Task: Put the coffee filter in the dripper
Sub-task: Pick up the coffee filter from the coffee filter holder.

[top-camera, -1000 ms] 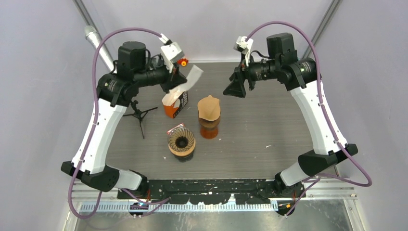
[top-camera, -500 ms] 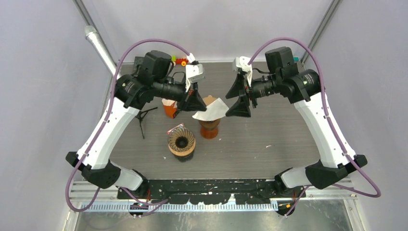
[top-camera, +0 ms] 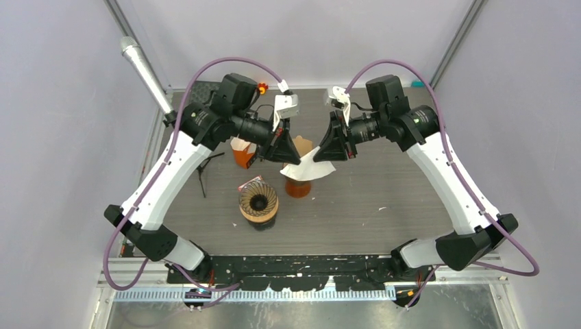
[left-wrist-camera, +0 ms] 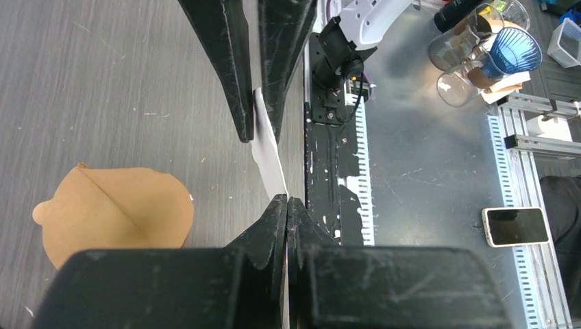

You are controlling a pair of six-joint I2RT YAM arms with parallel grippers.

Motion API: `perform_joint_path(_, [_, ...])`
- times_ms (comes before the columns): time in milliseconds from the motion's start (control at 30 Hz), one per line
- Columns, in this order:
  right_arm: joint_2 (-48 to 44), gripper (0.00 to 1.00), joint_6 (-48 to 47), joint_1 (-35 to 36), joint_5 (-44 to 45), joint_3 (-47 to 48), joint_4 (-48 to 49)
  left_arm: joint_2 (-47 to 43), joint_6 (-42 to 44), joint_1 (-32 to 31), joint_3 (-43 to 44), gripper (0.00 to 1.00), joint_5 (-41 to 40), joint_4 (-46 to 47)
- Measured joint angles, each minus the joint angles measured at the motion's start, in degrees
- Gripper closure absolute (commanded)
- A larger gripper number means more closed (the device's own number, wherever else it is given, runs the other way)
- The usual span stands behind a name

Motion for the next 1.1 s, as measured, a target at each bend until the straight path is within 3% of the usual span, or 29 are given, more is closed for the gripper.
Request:
perform_joint_path(33, [-0.02,0.98,1.27,0.00,-0.35,-0.57,1.40,0.00,0.00,0.00,-0.20,1.00,0.09,0.02])
perform_joint_path(133, [-0.26,1.00,6.78,0.00,-1.31,-3.19,7.34,0.00,0.00,0.00,-0.57,1.00,0.15,0.13])
perform_joint_path(200, [-0.59,1.00,12.22,-0.28,-1.99,-6.23,13.05,-0.04,0.07,0.24,-0.90,0.89,0.11,0.39])
perform_joint_path(333, [-0.66,1.00,22.40,-1.11,-2.95,-11.23,23.39,-2.21,-0.87,3.50,-4.96,0.55,0.76,4.13])
perform_joint_path(433, [-0.66,0.99,29.49,-2.32,-3.91,-13.68,30.40,-6.23,-2.97,9.75,-9.97,0.44,1.66,8.37])
perform_joint_path(567, [-1.03,1.00,41.40,-3.98,-5.84,-17.18,43.58,-10.82,-3.76,15.72,-12.70,0.40,1.90,10.62])
perform_joint_path(733, [-1.36,0.99,56.72,-5.40,-8.28,-22.14,62.38,-14.82,-2.97,16.55,-17.03,0.41,1.95,12.57])
perform_joint_path(1100, [-1.88,0.99,65.90,-5.55,-10.34,-23.08,74.18,-15.17,-13.55,18.01,-25.99,0.43,2.67,25.38])
